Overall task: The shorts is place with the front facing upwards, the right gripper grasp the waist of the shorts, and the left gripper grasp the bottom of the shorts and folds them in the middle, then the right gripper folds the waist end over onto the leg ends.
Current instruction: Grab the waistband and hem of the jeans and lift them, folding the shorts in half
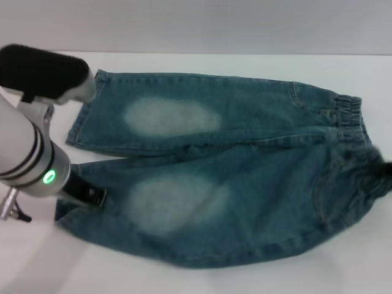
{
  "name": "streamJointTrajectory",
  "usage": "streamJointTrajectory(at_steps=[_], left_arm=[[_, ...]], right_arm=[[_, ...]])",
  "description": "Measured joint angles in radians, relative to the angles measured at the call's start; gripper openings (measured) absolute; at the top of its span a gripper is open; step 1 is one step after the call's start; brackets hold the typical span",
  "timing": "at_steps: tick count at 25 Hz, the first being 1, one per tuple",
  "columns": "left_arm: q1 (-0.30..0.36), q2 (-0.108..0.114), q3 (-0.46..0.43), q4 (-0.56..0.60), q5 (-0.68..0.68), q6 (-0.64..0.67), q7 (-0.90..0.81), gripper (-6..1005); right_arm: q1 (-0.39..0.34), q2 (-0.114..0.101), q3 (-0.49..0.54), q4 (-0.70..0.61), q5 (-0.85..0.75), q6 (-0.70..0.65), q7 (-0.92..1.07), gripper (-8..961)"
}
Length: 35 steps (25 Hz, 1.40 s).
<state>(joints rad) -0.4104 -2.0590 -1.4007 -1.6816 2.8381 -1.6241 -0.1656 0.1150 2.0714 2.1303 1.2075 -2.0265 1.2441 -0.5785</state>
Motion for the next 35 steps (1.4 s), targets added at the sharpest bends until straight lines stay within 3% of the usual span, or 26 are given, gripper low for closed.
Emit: streamJointTrajectory(at_steps=[7, 10, 18, 24, 35], left_arm=[[0.042, 0.001, -0.059, 0.0, 0.001, 0.208, 0.032, 7], [0.062, 0.0, -0.093, 0.008, -0.003, 0.343, 0.047, 6], [0.09, 0.0, -0.14, 0.011, -0.007, 0.529, 0.053, 3], [0.091, 0.001, -0.158, 0.049, -0.02, 0.643, 0.063, 1], [0.015, 0.0, -0.189, 0.195, -0.131, 0.736, 0.148, -1]], right_arm=[[0.042, 0.0, 0.137, -0.08, 0.151, -0.009, -0.141, 10], [0.066, 0.0, 0.198, -0.16, 0.257, -0.01, -0.228, 10], [0.107, -0.002, 0.395, -0.408, 0.554, -0.005, -0.39, 9], [0.139, -0.004, 0.523, -0.547, 0.586, -0.026, -0.398, 9], [0.189, -0.016, 0.534, -0.587, 0.573, -0.106, -0.397, 9]])
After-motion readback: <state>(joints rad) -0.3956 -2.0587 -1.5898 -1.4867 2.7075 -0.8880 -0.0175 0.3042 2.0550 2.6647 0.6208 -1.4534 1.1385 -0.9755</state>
